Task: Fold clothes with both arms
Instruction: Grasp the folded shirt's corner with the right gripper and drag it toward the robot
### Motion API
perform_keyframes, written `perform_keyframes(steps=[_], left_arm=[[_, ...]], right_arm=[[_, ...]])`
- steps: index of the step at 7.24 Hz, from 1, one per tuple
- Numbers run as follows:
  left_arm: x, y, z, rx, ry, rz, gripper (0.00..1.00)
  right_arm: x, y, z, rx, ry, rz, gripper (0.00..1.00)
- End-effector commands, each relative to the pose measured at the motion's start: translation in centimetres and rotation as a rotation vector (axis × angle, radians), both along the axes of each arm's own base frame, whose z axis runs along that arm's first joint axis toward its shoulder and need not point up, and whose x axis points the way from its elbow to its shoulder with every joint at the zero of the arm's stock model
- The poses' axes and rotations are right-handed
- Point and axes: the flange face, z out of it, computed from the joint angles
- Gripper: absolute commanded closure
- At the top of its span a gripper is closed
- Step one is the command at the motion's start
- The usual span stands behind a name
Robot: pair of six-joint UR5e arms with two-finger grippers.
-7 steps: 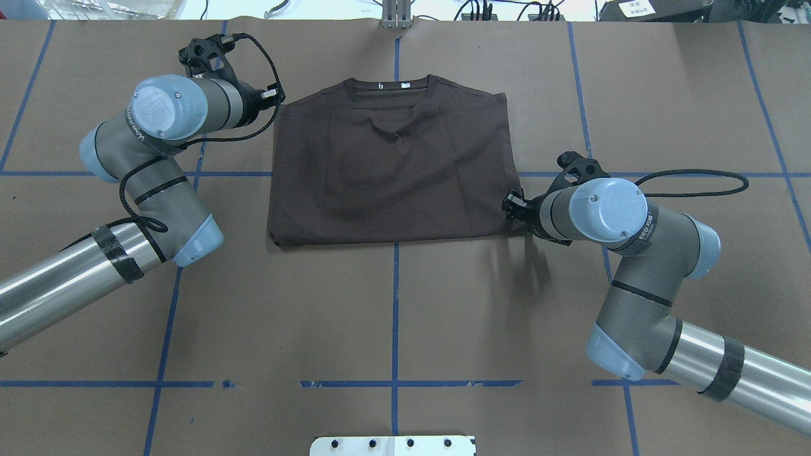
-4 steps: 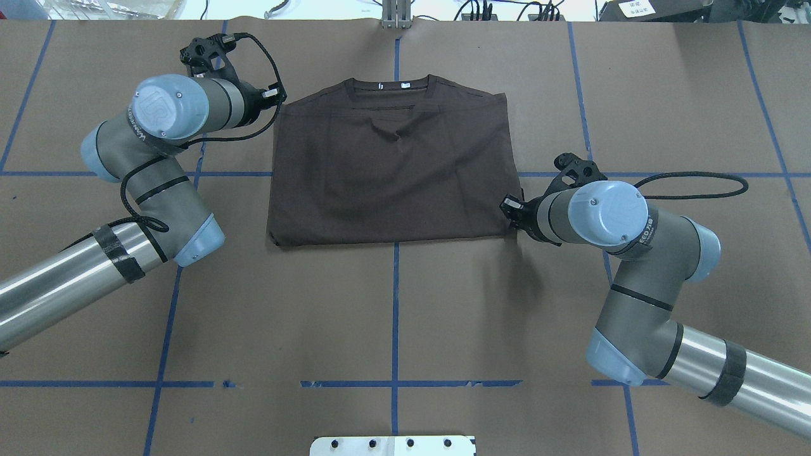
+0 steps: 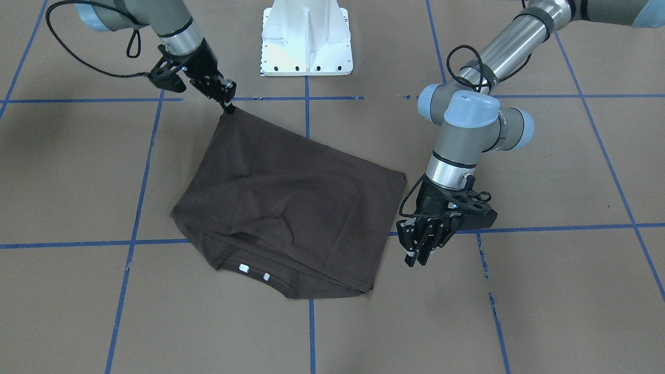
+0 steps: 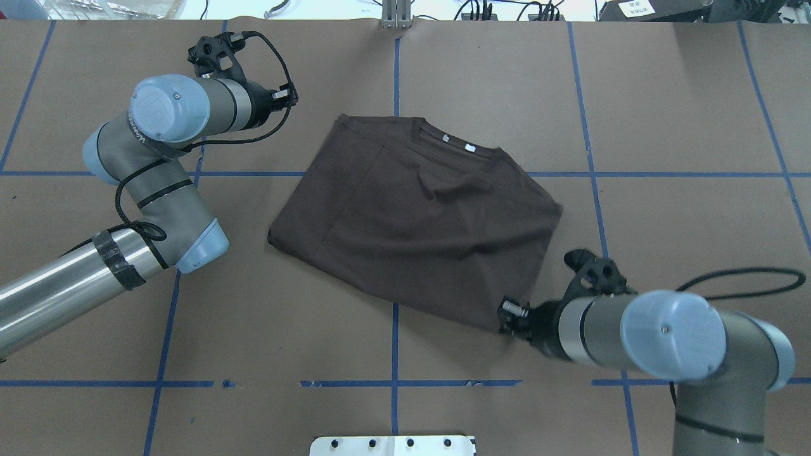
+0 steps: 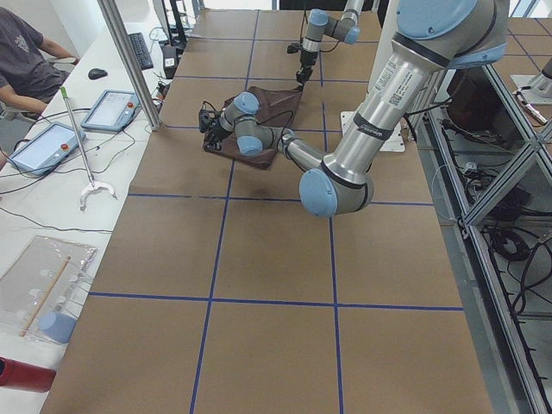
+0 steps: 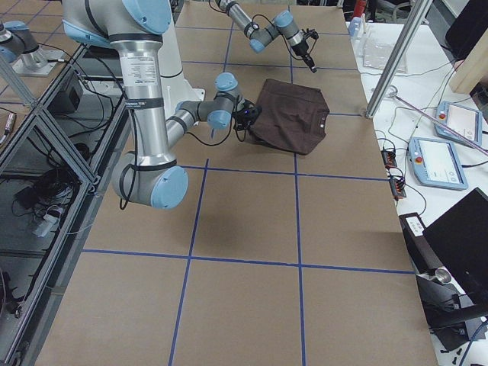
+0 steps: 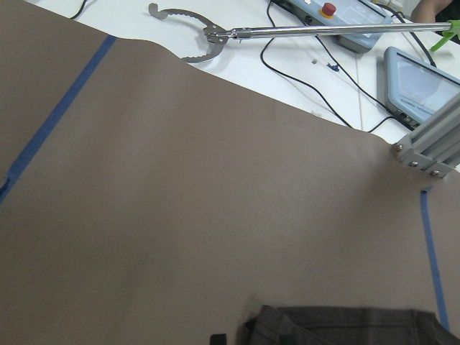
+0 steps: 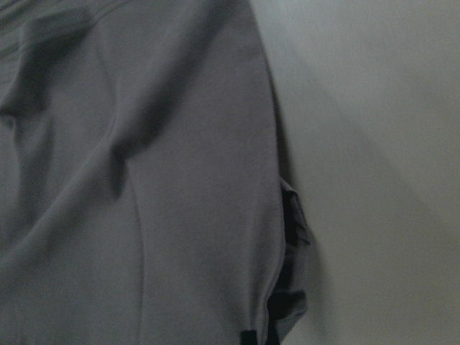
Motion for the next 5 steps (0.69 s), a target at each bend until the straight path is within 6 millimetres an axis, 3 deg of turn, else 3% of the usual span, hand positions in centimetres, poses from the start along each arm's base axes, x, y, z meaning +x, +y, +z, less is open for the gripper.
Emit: perform_keyframes(steps=[1,2,3,4,5], left_arm=[[-1.0,3.5,-0.4,-0.005,0.055,0.115,0.64],[-0.1,5.7,-0.1,-0.009,0.062,0.161,0.64],[-0.7,9.0,-0.5,-0.009,0.082,0.201,0.64],[-2.7,12.6,-0.5,-0.139,0.185,0.242,0.42],[-3.7,15.6,1.0,-0.205,0.179,0.261,0.4]], right_arm=[[-1.9,9.1,-1.3,-0.039,0.006,-0.136,0.49],[-2.2,9.8,-1.3,-0.027,0.012,-0.13,0.0],[-1.5,7.9,-0.5,-0.025,0.031,-0.086,0.0],[-0.2,4.4,-0.8,-0.022,0.023,-0.008,0.0],[1.0,0.9,-1.3,-0.016,0.016,0.064,0.0]])
